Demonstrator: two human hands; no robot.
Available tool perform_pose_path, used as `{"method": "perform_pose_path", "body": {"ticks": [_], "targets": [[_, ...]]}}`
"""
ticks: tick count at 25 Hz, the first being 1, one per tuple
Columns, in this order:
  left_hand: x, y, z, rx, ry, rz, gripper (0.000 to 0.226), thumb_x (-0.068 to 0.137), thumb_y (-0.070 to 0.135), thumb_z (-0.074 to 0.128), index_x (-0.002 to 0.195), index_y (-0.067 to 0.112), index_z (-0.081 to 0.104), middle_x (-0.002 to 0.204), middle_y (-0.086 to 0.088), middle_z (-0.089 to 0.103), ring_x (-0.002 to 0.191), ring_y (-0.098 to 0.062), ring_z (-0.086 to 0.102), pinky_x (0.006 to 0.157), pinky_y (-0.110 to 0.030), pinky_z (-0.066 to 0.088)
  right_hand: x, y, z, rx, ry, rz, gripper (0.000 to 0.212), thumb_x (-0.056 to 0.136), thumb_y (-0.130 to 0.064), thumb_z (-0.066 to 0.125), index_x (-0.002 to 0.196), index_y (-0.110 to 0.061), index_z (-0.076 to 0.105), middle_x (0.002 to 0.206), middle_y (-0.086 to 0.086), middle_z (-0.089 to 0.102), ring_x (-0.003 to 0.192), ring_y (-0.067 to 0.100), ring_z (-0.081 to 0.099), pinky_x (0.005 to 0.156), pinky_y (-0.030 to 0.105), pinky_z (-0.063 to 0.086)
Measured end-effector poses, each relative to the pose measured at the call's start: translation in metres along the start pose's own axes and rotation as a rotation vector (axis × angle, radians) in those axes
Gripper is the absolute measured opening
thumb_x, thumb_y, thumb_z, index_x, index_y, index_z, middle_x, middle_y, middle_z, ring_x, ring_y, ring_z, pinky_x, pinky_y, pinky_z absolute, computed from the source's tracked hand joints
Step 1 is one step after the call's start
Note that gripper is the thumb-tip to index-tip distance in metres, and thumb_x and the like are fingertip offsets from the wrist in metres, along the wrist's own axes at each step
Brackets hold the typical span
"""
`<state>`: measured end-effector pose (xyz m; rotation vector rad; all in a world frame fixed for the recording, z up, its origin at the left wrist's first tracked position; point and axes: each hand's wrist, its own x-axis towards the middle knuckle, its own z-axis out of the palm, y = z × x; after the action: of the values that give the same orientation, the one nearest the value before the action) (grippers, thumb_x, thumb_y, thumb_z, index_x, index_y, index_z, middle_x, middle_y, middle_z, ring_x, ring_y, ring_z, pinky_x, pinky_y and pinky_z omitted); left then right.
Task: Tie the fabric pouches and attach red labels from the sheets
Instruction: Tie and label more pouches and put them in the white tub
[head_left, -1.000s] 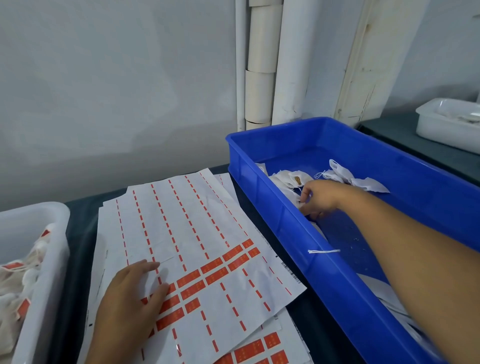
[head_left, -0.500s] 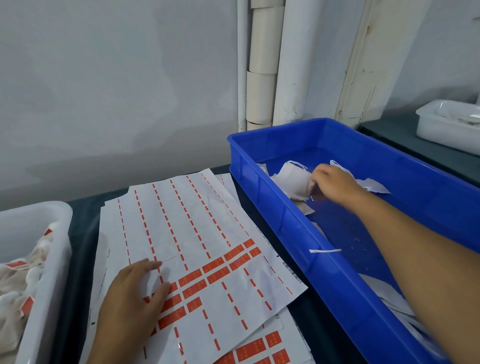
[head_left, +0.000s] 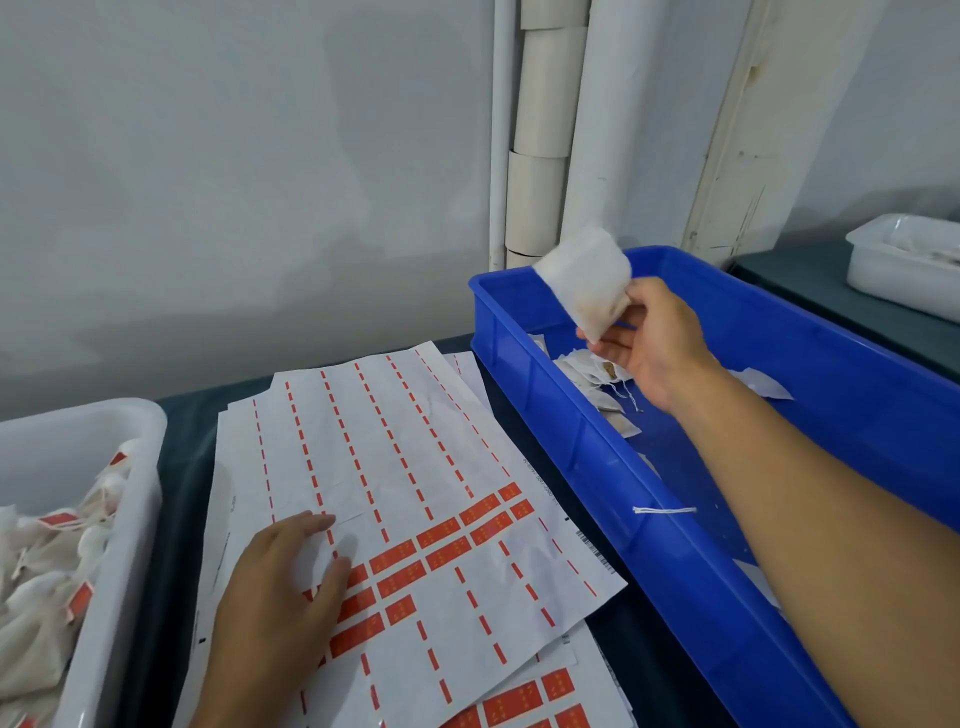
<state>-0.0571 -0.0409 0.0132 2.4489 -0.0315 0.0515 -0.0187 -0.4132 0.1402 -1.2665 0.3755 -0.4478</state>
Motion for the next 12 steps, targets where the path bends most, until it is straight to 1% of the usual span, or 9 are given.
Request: {"method": "perform_pose_path", "body": {"ticks": [3,5,6,8,9,11,12], "targets": [[-0.004,0.011,-0.002,-0.110,0.076,0.018,0.050,0.083,0.050,0.073,0.127,0.045,0.051,0.146,0.010,0.054,0.110,-0.012,0.055,0.095,-0.047,0.056,-0.022,-0.013,0.061,-0.071,-0.269,-0.015,0.022,0.100,-0.018,0.043,0.101,-0.007,0.062,0.082,0.011,0.074,0.074,0.030,0.074,0.056,0.033,0.058],[-0.006,0.017,-0.006,-0.216,0.094,0.050,0.051,0.080,0.057,0.067,0.126,0.047,0.049,0.141,0.022,0.049,0.109,-0.005,0.052,0.096,-0.043,0.053,-0.041,-0.013,0.106,-0.156,-0.452,0.016,0.020,0.101,-0.015,0.043,0.094,-0.009,0.061,0.076,0.009,0.070,0.067,0.025,0.071,0.058,0.036,0.060],[-0.008,0.018,-0.009,-0.284,0.089,0.070,0.052,0.079,0.064,0.064,0.127,0.049,0.048,0.137,0.029,0.046,0.108,0.000,0.054,0.094,-0.037,0.053,-0.051,-0.009,0.127,-0.200,-0.533,0.036,0.020,0.100,-0.014,0.043,0.090,-0.010,0.059,0.076,0.009,0.067,0.065,0.024,0.069,0.059,0.037,0.060],[-0.012,0.019,-0.016,-0.422,0.073,0.094,0.057,0.080,0.077,0.056,0.130,0.052,0.047,0.130,0.042,0.046,0.111,0.013,0.056,0.086,-0.016,0.048,-0.071,0.008,0.161,-0.271,-0.660,0.092,0.020,0.100,-0.012,0.043,0.089,-0.007,0.059,0.079,0.013,0.066,0.067,0.024,0.067,0.059,0.036,0.061],[-0.014,0.020,-0.019,-0.491,0.064,0.090,0.059,0.080,0.080,0.051,0.132,0.052,0.047,0.126,0.043,0.051,0.112,0.017,0.055,0.079,-0.010,0.047,-0.080,0.021,0.172,-0.297,-0.703,0.122,0.021,0.101,-0.012,0.042,0.091,-0.004,0.059,0.084,0.017,0.067,0.072,0.026,0.068,0.061,0.036,0.062],[-0.015,0.021,-0.022,-0.653,0.065,0.064,0.063,0.080,0.084,0.047,0.131,0.048,0.050,0.119,0.038,0.062,0.109,0.014,0.061,0.067,-0.004,0.050,-0.097,0.052,0.185,-0.338,-0.759,0.179,0.023,0.101,-0.015,0.041,0.099,0.001,0.058,0.102,0.027,0.066,0.084,0.031,0.069,0.067,0.037,0.064],[-0.015,0.022,-0.022,-0.730,0.081,0.030,0.065,0.079,0.086,0.047,0.129,0.045,0.052,0.116,0.034,0.066,0.105,0.010,0.066,0.064,-0.003,0.050,-0.105,0.069,0.187,-0.356,-0.781,0.204,0.024,0.102,-0.017,0.041,0.100,0.000,0.057,0.108,0.027,0.065,0.091,0.033,0.069,0.073,0.039,0.064]]}}
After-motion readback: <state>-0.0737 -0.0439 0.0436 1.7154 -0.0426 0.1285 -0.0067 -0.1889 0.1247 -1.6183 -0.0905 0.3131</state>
